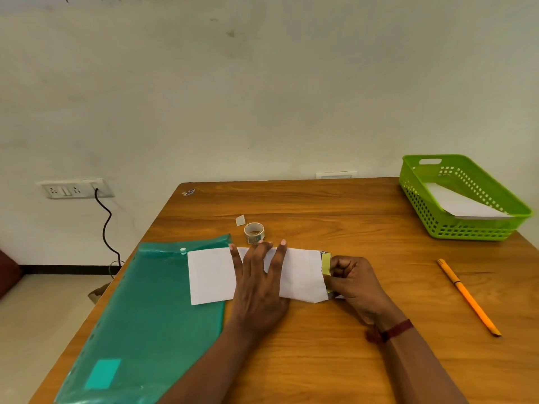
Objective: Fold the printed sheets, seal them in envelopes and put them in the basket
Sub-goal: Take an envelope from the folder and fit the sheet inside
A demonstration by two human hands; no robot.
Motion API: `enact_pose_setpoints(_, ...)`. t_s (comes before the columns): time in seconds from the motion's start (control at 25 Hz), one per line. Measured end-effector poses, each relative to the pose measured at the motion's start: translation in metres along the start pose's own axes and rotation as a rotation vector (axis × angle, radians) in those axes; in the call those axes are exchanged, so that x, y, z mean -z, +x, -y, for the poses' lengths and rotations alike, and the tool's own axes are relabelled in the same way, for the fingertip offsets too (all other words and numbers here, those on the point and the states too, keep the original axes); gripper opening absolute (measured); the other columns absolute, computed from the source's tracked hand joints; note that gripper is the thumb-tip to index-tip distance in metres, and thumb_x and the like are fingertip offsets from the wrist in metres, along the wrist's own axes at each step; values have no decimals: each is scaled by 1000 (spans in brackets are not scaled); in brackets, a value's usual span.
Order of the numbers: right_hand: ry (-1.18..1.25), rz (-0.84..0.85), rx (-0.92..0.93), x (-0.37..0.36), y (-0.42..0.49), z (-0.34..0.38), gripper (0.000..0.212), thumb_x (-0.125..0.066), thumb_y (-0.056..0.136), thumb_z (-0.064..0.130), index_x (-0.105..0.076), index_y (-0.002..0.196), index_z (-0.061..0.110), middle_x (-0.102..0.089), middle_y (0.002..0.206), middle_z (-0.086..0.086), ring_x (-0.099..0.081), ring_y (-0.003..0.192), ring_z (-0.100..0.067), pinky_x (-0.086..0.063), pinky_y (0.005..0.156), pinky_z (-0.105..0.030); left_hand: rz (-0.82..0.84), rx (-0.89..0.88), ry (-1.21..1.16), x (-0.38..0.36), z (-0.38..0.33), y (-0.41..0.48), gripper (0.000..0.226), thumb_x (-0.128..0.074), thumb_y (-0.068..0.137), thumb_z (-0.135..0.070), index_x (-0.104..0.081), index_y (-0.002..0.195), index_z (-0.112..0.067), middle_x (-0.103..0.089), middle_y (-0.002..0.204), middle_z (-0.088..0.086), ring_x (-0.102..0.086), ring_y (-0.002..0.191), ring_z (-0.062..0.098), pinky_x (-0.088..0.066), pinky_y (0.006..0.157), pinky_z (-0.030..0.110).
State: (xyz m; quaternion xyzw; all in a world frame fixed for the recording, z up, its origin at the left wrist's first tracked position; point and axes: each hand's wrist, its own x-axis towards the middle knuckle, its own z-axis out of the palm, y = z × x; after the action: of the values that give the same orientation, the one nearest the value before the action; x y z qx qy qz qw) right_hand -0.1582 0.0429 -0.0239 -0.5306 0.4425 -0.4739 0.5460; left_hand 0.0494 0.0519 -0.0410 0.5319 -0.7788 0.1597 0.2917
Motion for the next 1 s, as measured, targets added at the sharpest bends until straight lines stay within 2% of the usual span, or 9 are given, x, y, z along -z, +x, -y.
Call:
enact_pose_setpoints(0.12, -51, -115, 61, -3, 2, 0, 10, -71, 82, -5, -74, 79, 4, -71, 77, -18, -66, 67, -31, -55, 56, -37, 0, 17, 8, 0, 0, 0, 103, -77, 65, -51, -29, 148, -15, -37, 138, 16, -34, 134, 33, -2, 117, 63)
enact_pose_setpoints(0.2, -64, -165, 104, -5, 2, -2, 8, -72, 83, 1, -76, 82, 8, -74, 78, -13, -69, 72, -34, -57, 62, -42, -2, 20, 20, 1, -1, 0, 104, -76, 64, -56, -30, 147, -14, -37, 136, 16, -35, 131, 32, 0, 118, 62)
enact_pose_setpoints(0.44, -113, -293, 173, -5, 3, -4, 15, -72, 83, 3, -76, 77, 16, -71, 69, -7, -60, 56, -29, -51, 48, -35, -2, 27, 64, 2, -4, 2, 104, -75, 65, -59, -30, 147, -13, -37, 136, 14, -36, 130, 31, -2, 116, 64)
enact_pose_setpoints(0.56, -51, -330, 186, -3, 3, -3, 15, -73, 82, 3, -73, 88, 17, -72, 77, -5, -63, 63, -25, -52, 45, -34, 21, 31, 93, 3, -6, 3, 107, -76, 63, -59, -29, 147, -13, -37, 137, 13, -35, 129, 30, 0, 116, 63)
enact_pose_setpoints(0.68, -55, -363, 212, -3, 2, -2, 27, -72, 83, 4, -57, 95, 22, -67, 94, 3, -65, 69, -17, -54, 49, -36, 11, 56, 102, 2, -5, 3, 106, -77, 62, -59, -31, 146, -13, -38, 135, 14, -36, 128, 31, 2, 117, 61)
enact_pose_setpoints(0.76, -115, -354, 237, -2, 3, -5, 21, -69, 87, 11, -56, 89, 27, -66, 102, 12, -65, 83, -15, -56, 59, -40, -7, 80, 94, 2, -5, 3, 105, -78, 62, -57, -32, 145, -12, -38, 134, 15, -37, 127, 32, 2, 117, 61)
enact_pose_setpoints(0.84, -89, -288, 251, -3, 1, -7, 4, -66, 89, 29, -64, 92, 28, -66, 108, 12, -62, 95, -15, -53, 68, -37, -13, 91, 95, 1, -5, 2, 104, -79, 62, -56, -33, 144, -11, -39, 134, 15, -37, 127, 32, 0, 117, 62)
enact_pose_setpoints(0.92, -48, -199, 242, -8, -2, -5, 33, -58, 86, 49, -67, 106, 25, -65, 115, 6, -60, 102, -12, -50, 74, -24, -9, 96, 100, 0, -5, 2, 102, -77, 63, -57, -34, 144, -10, -40, 133, 16, -38, 127, 33, -2, 117, 64)
enact_pose_setpoints(1.0, -108, -159, 230, -16, -3, -4, 38, -57, 89, 55, -69, 110, 26, -60, 122, 10, -58, 107, -4, -50, 76, -17, 3, 92, 104, 0, -5, 2, 102, -76, 65, -58, -33, 144, -10, -40, 134, 17, -38, 127, 34, -3, 117, 64)
